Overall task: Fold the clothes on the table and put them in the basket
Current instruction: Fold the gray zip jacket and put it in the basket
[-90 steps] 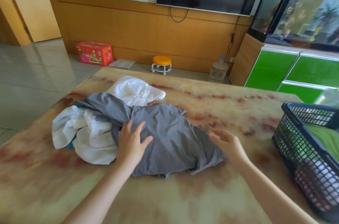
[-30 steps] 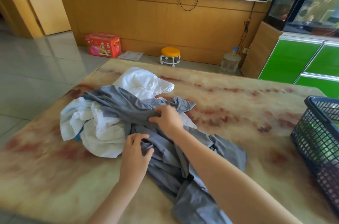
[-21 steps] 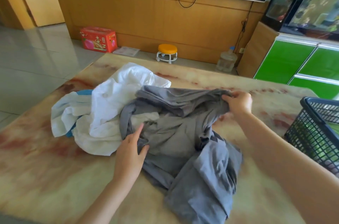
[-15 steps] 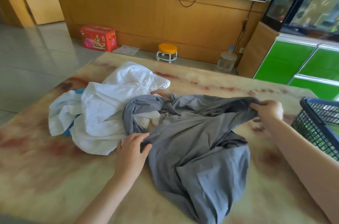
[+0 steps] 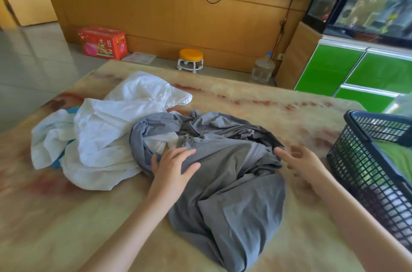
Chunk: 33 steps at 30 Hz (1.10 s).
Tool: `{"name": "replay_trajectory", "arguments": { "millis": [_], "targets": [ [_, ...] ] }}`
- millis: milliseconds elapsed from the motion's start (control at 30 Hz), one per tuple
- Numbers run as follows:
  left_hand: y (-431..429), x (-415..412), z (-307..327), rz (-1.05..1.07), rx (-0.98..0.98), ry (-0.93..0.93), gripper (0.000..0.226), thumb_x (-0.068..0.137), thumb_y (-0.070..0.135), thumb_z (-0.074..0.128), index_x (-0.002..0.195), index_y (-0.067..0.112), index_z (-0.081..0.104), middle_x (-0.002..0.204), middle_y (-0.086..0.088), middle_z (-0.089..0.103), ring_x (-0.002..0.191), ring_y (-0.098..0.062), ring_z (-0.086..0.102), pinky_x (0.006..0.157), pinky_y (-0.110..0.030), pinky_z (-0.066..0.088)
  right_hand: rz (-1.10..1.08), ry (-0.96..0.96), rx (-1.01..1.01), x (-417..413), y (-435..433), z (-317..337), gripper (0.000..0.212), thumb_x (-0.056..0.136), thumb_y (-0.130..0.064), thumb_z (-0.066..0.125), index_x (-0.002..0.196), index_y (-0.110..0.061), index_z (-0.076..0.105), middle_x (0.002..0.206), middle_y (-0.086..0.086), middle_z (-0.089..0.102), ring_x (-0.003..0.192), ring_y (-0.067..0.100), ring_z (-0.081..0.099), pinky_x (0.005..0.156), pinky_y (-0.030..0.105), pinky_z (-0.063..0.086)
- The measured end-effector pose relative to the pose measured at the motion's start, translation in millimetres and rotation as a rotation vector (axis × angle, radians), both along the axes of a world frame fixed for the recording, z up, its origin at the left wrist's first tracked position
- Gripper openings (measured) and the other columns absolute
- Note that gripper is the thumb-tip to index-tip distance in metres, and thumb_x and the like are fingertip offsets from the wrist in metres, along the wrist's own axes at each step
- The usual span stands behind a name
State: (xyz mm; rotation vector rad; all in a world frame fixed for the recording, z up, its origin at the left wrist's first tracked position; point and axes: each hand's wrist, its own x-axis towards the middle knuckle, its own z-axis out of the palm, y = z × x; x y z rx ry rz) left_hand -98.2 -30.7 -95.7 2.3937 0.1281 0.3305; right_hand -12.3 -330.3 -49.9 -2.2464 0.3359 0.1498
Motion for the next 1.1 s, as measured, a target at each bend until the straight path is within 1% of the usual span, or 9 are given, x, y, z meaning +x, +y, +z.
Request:
{"name": "replay_trajectory", "arguments": {
  "millis": [100,267,367,433,500,600,733,900,1100],
  "targets": [
    [-27.6,21.2,12.8,-0.176,-0.08,-0.011,0.05,0.09,0.049,0.054,0.135,0.029,0.05,0.146,0.006,0.04,0.137,-0.015,0.032,0.114,-0.045,0.021,0.025,0.04,0.096,-33.4,0.8,-13.3,0.076,0.071,-0.049,0.075,0.13,-0.009,0.05,0.103,0.004,0.067,0.086,0.021,0.068,0.065,0.037,0.057],
    [-75.0,55.6,28.5,-0.321,0.099,0.17,0.066,0.086,0.064,0.046,0.145,0.038,0.033,0.151,0.007,0.034,0.141,-0.012,0.024,0.116,-0.049,0.006,0.003,0.1,0.427,-58.8,2.7,-17.9,0.052,0.075,-0.029,0.078,0.119,-0.01,0.057,0.105,0.004,0.069,0.082,0.016,0.069,0.06,0.026,0.056],
    [-85.9,62.8,25.2,-0.246,0.11,0.227,0.055,0.089,0.056,0.051,0.138,0.031,0.046,0.136,0.002,0.054,0.131,-0.018,0.042,0.116,-0.048,0.012,0.022,0.072,0.407,-66.9,4.6,-30.4,0.052,0.071,-0.019,0.082,0.116,-0.01,0.059,0.106,0.005,0.067,0.085,0.017,0.069,0.068,0.029,0.058],
    [-84.5,58.8,22.8,-0.144,0.046,0.111,0.027,0.089,0.045,0.058,0.105,0.023,0.065,0.102,-0.001,0.069,0.104,-0.023,0.059,0.096,-0.037,0.039,0.012,0.007,0.331,-71.2,4.5,-38.0,0.05,0.066,-0.01,0.085,0.11,-0.012,0.062,0.095,0.003,0.068,0.08,0.019,0.068,0.073,0.033,0.057],
    [-78.2,49.9,23.9,-0.075,-0.035,0.032,0.029,0.086,0.039,0.064,0.066,0.023,0.052,0.066,0.002,0.059,0.073,-0.022,0.059,0.064,-0.031,0.041,0.006,-0.044,0.339,-76.4,-1.4,-39.9,0.041,0.066,-0.001,0.083,0.101,-0.015,0.067,0.08,-0.001,0.066,0.07,0.017,0.063,0.07,0.034,0.056],
    [-59.7,37.9,27.1,0.071,-0.216,0.025,0.033,0.084,0.033,0.067,0.06,0.021,0.047,0.059,0.006,0.052,0.061,-0.013,0.052,0.054,-0.029,0.036,0.088,-0.076,0.311,-89.0,-21.6,-38.4,0.034,0.065,0.007,0.081,0.088,-0.016,0.07,0.068,-0.003,0.069,0.064,0.011,0.062,0.064,0.028,0.054],
    [-32.0,23.3,24.7,0.162,-0.284,0.149,0.021,0.085,0.034,0.063,0.08,0.014,0.061,0.076,0.001,0.062,0.077,-0.018,0.058,0.057,-0.028,0.035,0.296,0.095,0.158,-112.0,-52.4,-36.8,0.031,0.065,0.016,0.073,0.059,-0.01,0.057,0.048,-0.006,0.053,0.048,0.008,0.047,0.05,0.023,0.042],
    [-13.5,2.7,27.3,0.101,-0.257,0.278,0.032,0.091,0.027,0.056,0.12,0.019,0.047,0.1,0.003,0.061,0.086,-0.013,0.055,0.071,-0.03,0.041,0.338,0.279,-0.084,-117.1,-71.3,-27.1,0.022,0.066,-0.01,0.083,0.077,-0.016,0.065,0.068,0.002,0.068,0.058,0.014,0.061,0.057,0.029,0.052],
    [-41.7,15.2,45.5,-0.134,-0.078,0.026,0.043,0.096,0.03,0.051,0.138,0.026,0.045,0.135,0.006,0.048,0.126,-0.013,0.042,0.1,-0.027,0.034,0.197,-0.081,0.11,-83.0,-25.6,4.7,0.068,0.066,-0.059,0.069,0.122,-0.024,0.059,0.113,-0.008,0.064,0.103,0.006,0.062,0.09,0.028,0.051]
  ]
}}
